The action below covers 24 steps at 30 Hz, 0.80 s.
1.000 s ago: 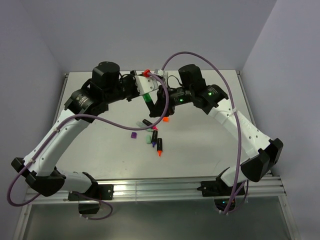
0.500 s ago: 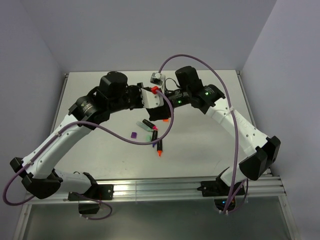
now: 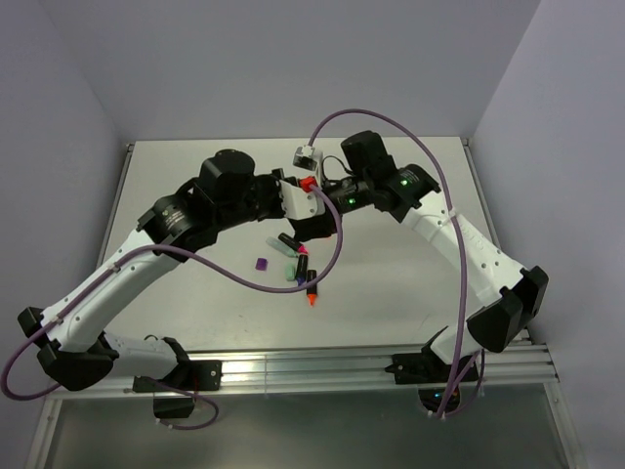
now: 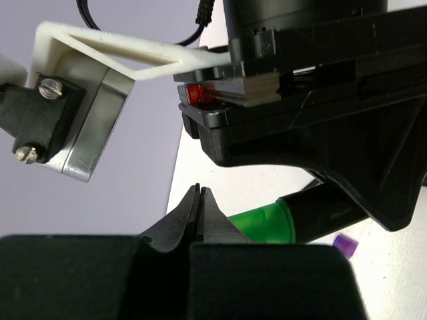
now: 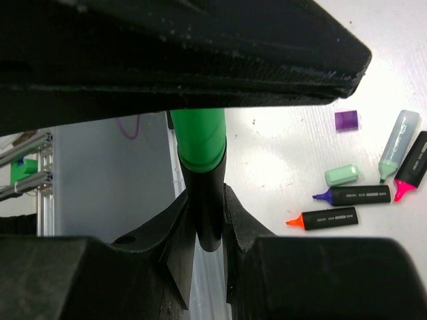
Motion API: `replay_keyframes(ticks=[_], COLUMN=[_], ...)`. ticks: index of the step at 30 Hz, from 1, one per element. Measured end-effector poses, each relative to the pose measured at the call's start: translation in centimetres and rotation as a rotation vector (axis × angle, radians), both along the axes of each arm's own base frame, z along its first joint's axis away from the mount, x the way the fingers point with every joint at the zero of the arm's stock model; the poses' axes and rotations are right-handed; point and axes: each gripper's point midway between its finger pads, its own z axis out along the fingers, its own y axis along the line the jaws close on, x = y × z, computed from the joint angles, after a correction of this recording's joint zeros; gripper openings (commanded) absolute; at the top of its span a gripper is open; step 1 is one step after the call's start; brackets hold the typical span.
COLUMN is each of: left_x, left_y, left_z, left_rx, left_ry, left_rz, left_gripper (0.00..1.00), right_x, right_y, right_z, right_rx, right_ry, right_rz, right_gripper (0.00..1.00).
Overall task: Insert the pens into the pen caps
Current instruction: Press the pen cap onto the pen.
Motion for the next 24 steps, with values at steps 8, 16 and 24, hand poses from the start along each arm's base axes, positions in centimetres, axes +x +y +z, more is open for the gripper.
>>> replay_keyframes(ticks=[8, 16, 24], left_x=[-0.21, -0.29, -0.47], left_y=[-0.4, -0.54, -0.78], left_z=[0.52, 0.66, 0.88], left_rx=[-0.067, -0.102, -0.139], left_ry=[0.034, 0.06, 0.079], left_rz=[0.022, 0.036, 0.037], left_gripper=[0.0, 0.0, 0.0], right_x=[-0.05, -0.07, -0.26], right_y=[-0.2, -0.22, -0.39], right_z=[0.5, 0.74, 1.04], right_rx=[-0.006, -0.004, -0.005], right_ry=[0.008, 0.012, 0.029], right_rz=[-0.01, -0.014, -0.019], right_gripper=[0.0, 0.0, 0.0])
